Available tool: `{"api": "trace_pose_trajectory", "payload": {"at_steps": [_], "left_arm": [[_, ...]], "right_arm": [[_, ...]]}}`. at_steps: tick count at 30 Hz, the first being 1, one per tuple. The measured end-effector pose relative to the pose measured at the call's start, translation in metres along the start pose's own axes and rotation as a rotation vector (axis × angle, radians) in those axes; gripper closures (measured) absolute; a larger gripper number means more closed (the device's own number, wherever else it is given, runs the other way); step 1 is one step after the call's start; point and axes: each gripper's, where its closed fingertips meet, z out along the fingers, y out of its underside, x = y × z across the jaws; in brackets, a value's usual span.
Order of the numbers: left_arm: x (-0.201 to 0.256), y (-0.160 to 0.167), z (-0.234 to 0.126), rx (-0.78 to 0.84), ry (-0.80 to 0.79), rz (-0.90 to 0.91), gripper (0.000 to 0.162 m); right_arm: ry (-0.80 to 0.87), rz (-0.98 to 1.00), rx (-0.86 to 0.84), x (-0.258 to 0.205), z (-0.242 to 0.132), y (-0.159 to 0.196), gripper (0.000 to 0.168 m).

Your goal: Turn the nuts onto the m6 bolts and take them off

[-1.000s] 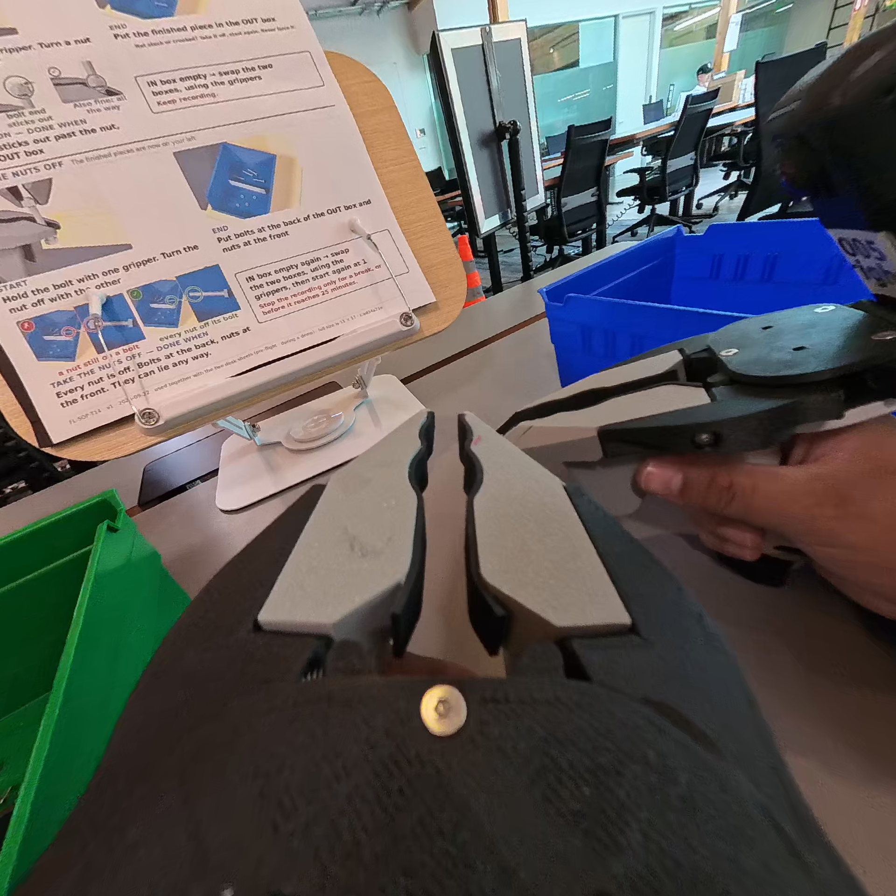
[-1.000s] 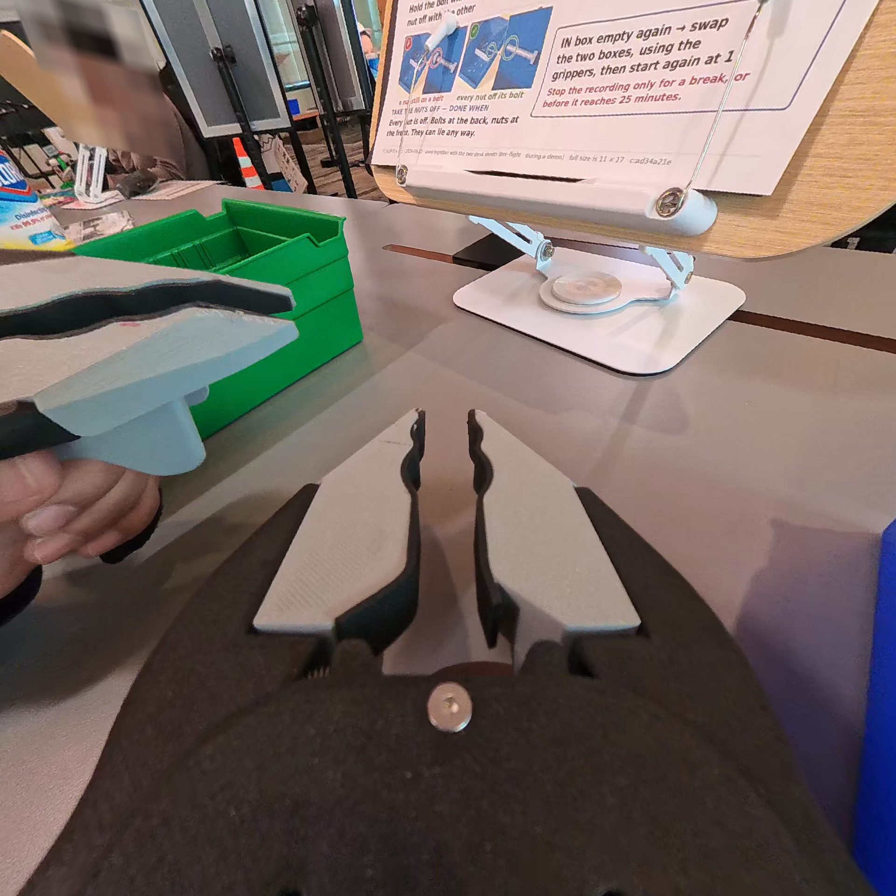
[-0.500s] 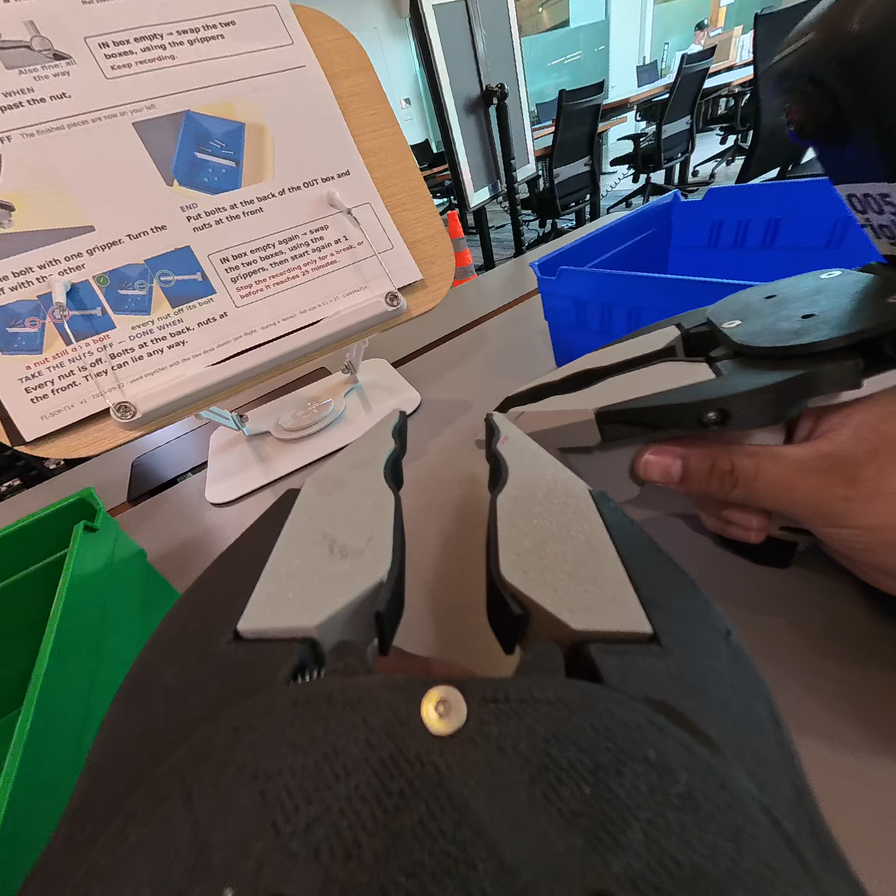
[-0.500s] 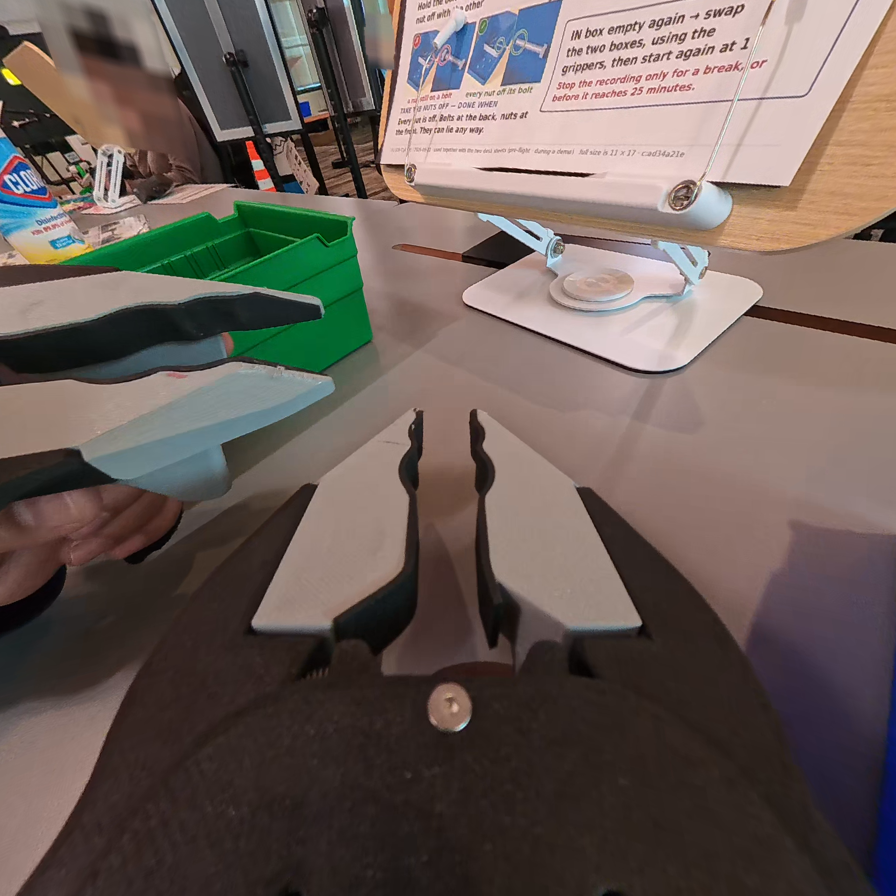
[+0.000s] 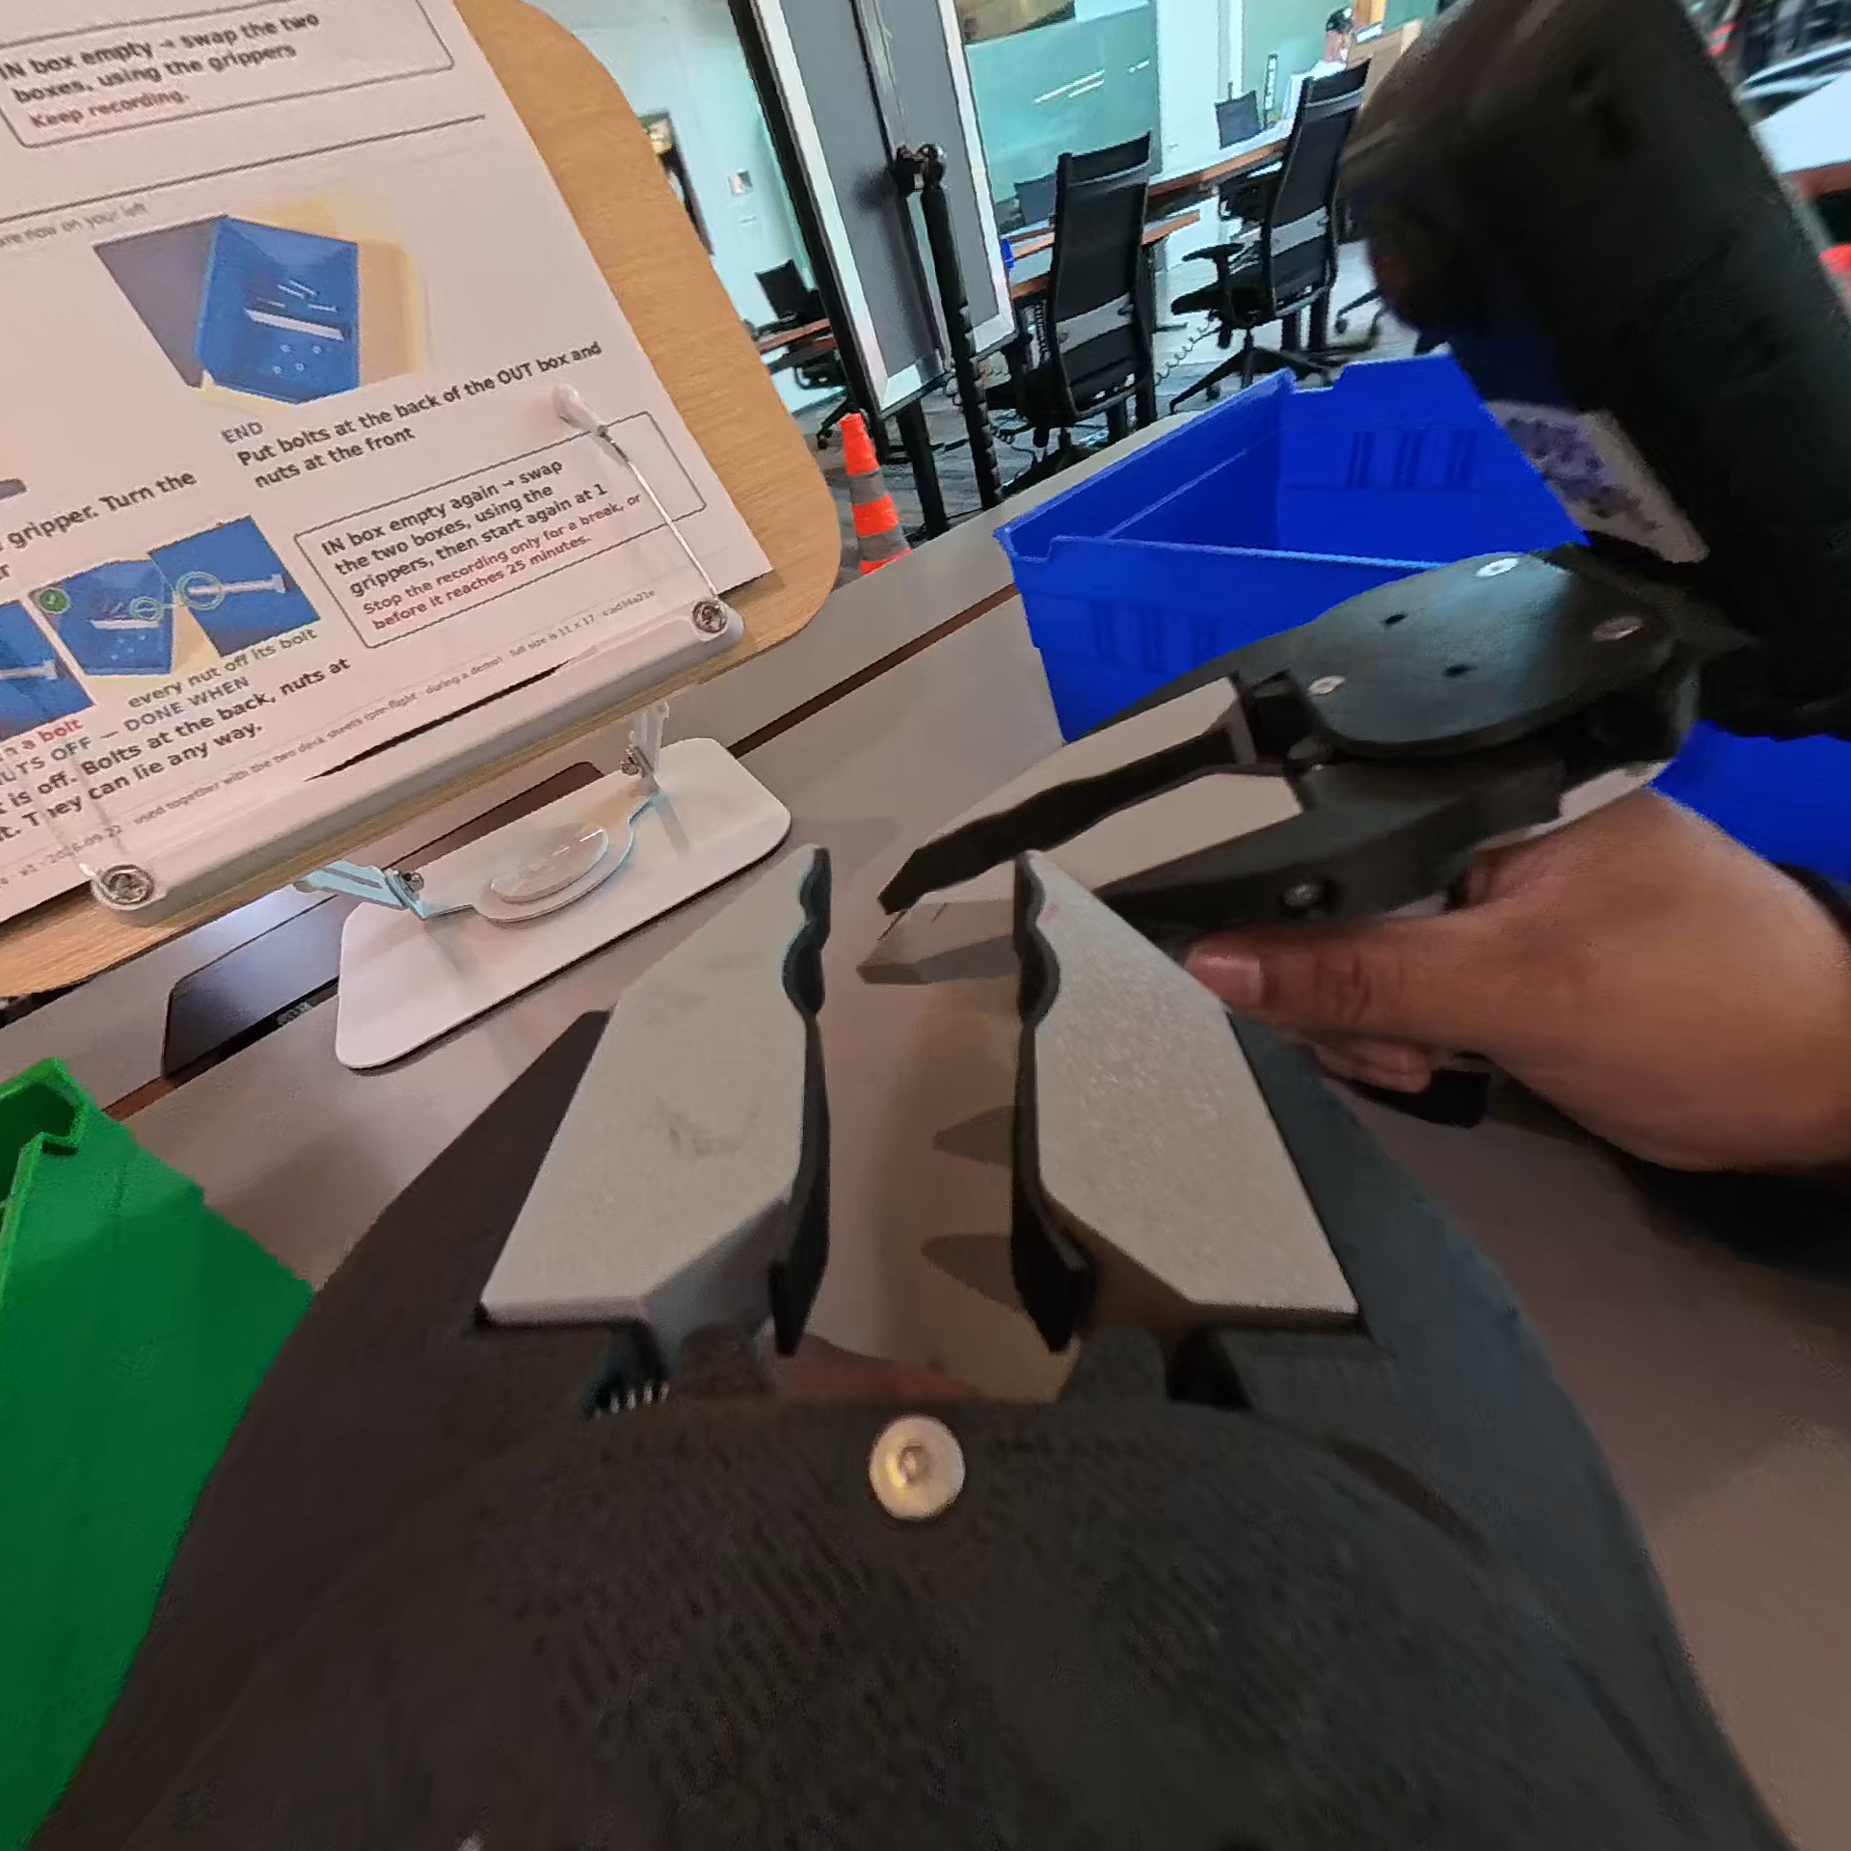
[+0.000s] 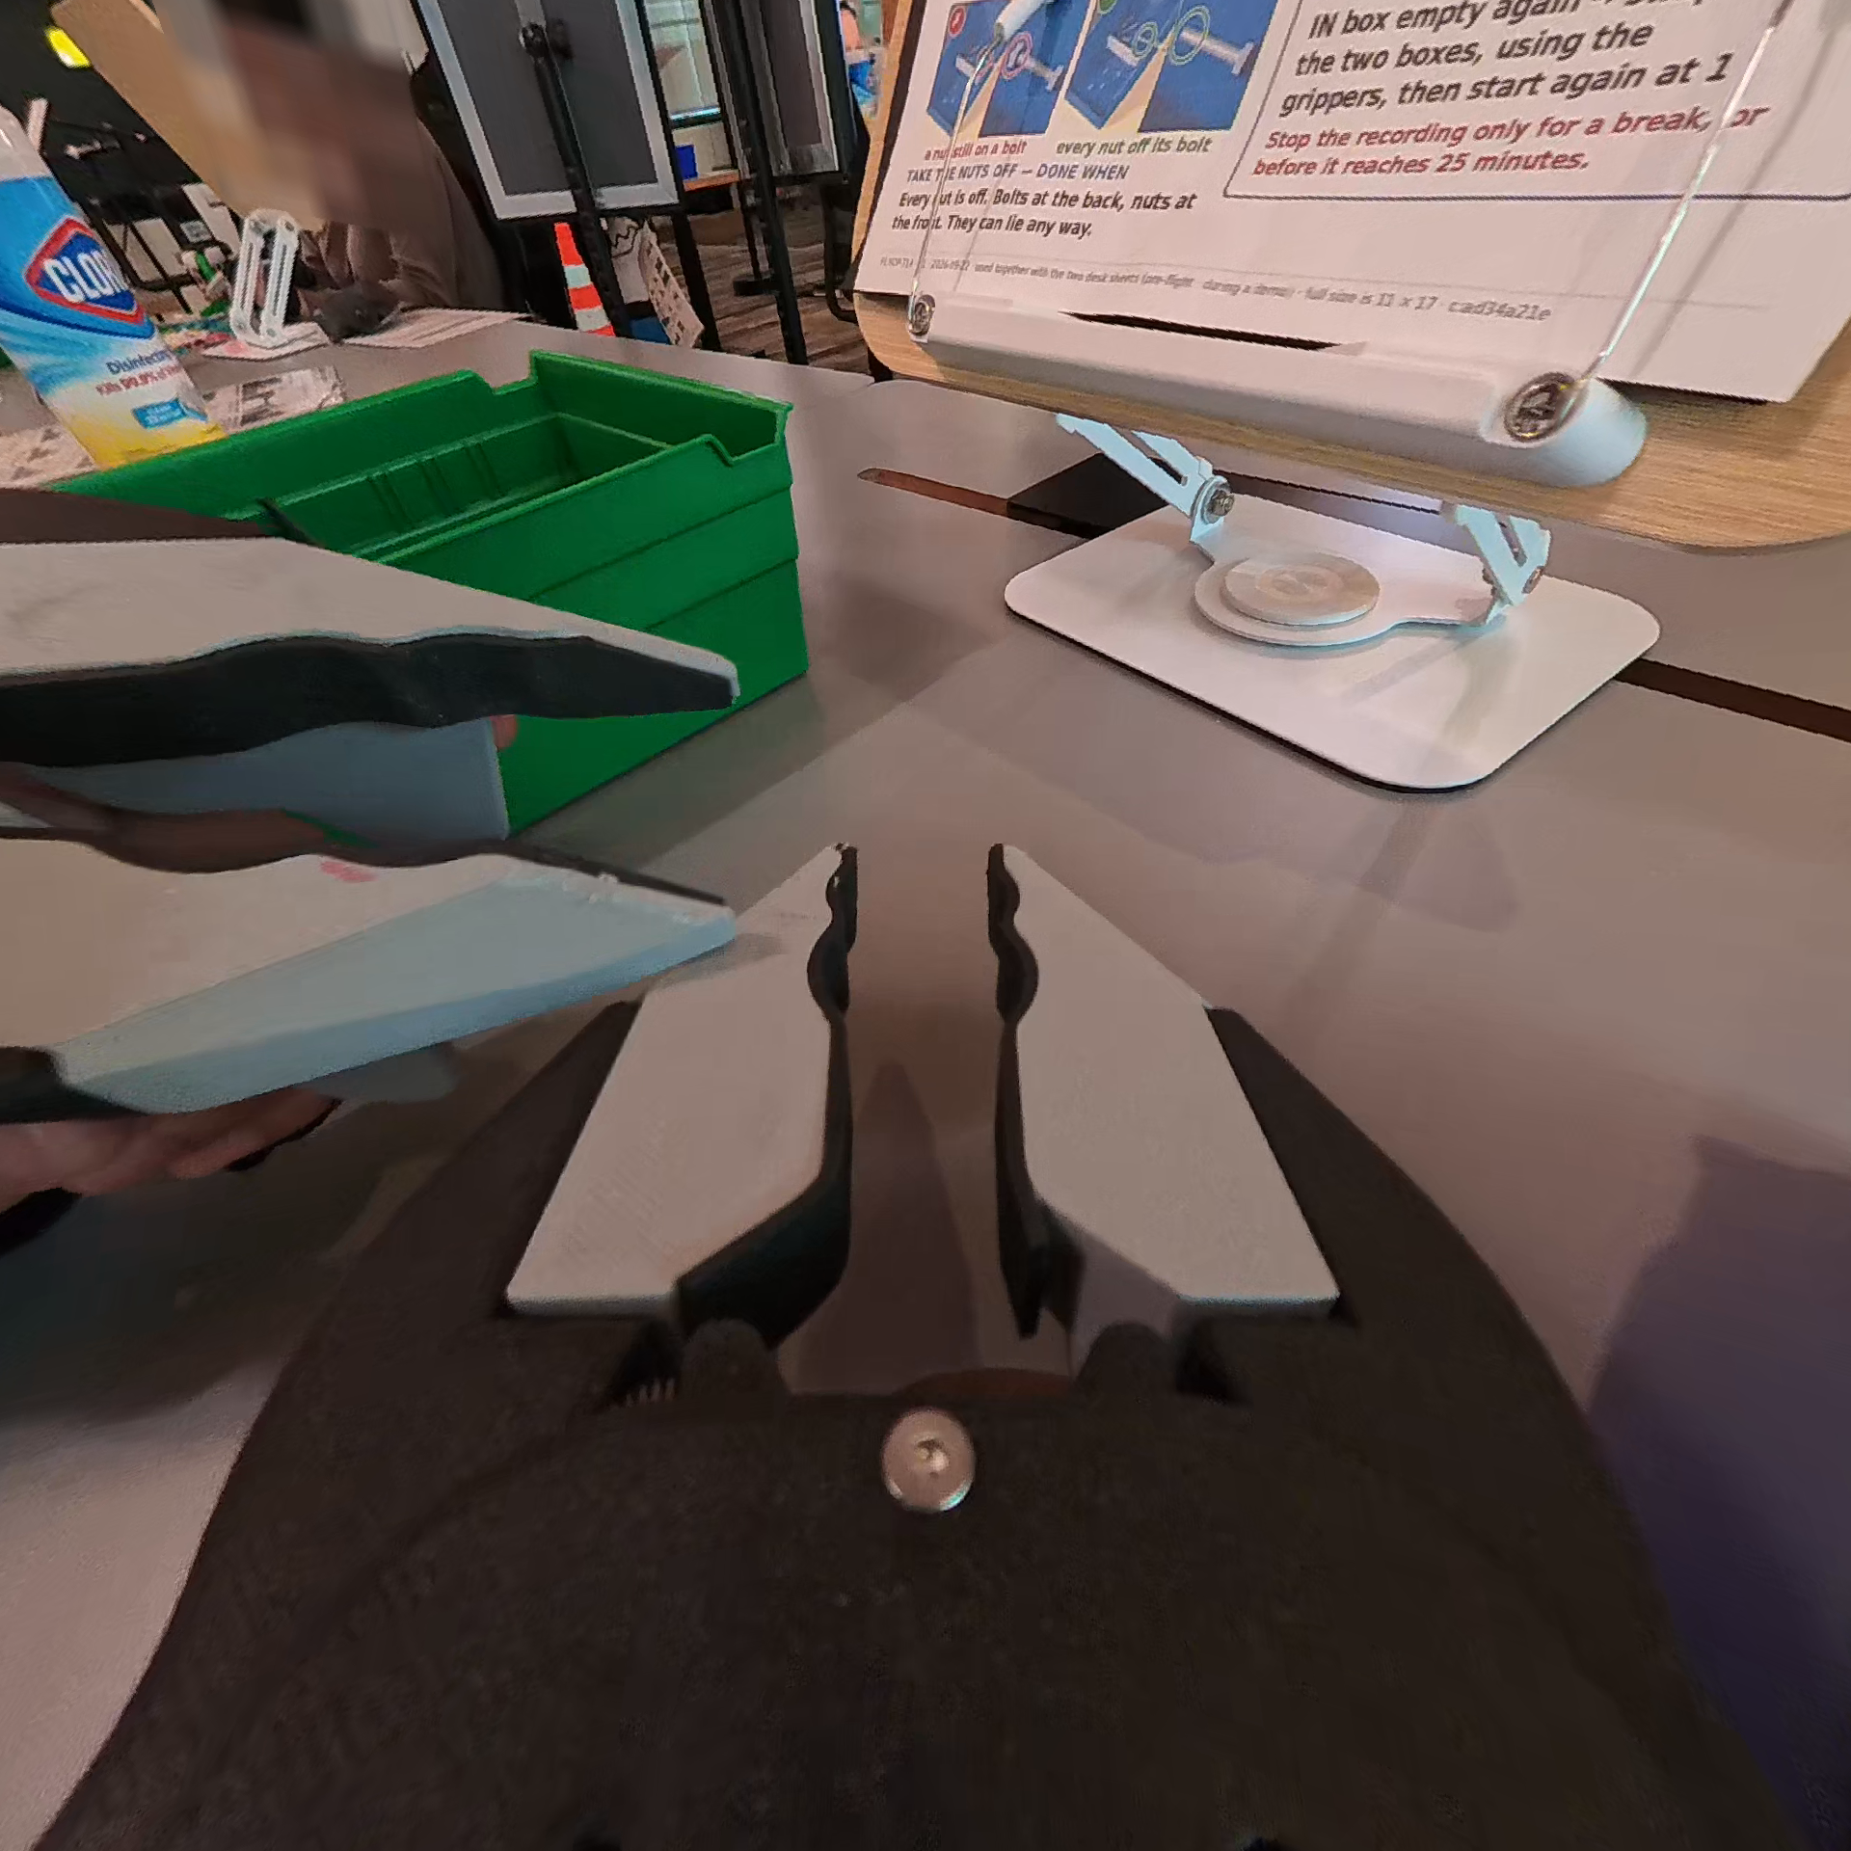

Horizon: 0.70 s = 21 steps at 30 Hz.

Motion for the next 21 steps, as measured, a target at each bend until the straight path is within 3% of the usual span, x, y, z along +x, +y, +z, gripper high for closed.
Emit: {"api": "trace_pose_trajectory", "payload": {"at_steps": [7,11,15,18,21], "left_arm": [[-0.003,-0.04,-0.049,0.022,0.05,-0.059,0.122],[-0.076,-0.057,-0.081,-0.067,-0.079,0.04,0.122],[-0.171,-0.008,-0.088,-0.39,-0.111,0.187,0.124],[-0.215,0.044,-0.086,-0.59,-0.005,0.162,0.124],[-0.258,0.09,-0.084,-0.774,-0.046,0.146,0.12]], "right_arm": [[0.011,-0.035,0.009,-0.001,-0.003,-0.001,0.144],[0.006,-0.02,0.005,0.0,-0.002,0.0,0.144],[-0.006,-0.013,0.006,-0.003,-0.002,0.0,0.143],[-0.018,-0.021,-0.004,-0.006,0.0,0.001,0.143],[-0.02,-0.033,-0.008,-0.008,0.0,0.001,0.143]]}}
